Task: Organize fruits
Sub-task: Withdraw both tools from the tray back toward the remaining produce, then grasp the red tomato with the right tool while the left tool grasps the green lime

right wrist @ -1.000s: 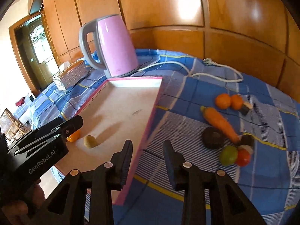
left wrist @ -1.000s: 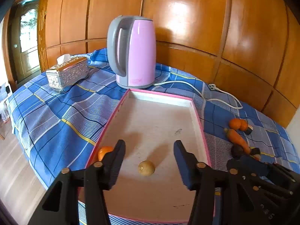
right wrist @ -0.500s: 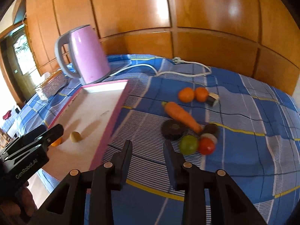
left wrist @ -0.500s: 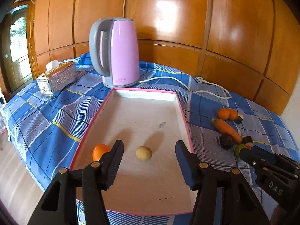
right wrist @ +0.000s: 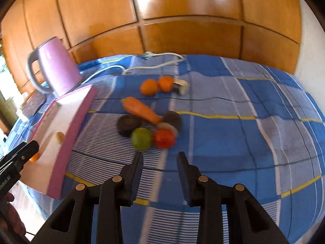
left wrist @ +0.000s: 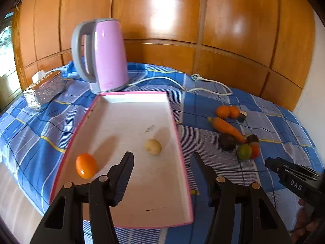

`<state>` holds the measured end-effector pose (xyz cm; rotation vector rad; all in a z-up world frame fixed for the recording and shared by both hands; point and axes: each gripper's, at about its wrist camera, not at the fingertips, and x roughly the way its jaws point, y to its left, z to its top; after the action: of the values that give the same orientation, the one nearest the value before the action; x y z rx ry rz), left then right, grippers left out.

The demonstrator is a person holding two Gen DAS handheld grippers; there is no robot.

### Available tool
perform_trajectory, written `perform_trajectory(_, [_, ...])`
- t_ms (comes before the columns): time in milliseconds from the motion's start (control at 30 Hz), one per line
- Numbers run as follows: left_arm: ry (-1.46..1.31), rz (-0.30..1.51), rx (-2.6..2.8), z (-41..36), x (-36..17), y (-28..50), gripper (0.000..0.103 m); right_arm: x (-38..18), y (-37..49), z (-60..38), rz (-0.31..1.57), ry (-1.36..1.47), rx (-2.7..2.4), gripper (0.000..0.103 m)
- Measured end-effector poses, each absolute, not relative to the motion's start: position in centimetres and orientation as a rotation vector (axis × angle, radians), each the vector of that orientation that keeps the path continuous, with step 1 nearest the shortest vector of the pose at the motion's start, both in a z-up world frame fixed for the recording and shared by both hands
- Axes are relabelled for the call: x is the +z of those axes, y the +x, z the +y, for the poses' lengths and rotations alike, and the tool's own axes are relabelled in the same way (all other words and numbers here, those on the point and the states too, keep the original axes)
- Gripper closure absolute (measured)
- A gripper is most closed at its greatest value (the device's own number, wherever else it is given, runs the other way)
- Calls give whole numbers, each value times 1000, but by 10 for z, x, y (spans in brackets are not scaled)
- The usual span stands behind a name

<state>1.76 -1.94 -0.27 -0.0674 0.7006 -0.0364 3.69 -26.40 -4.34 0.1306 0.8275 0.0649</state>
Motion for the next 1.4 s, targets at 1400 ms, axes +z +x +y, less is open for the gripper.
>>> perform_trajectory(1400, [-38,812,-314,-85,-21,40,49,-71,76,-291,867,162,16,74])
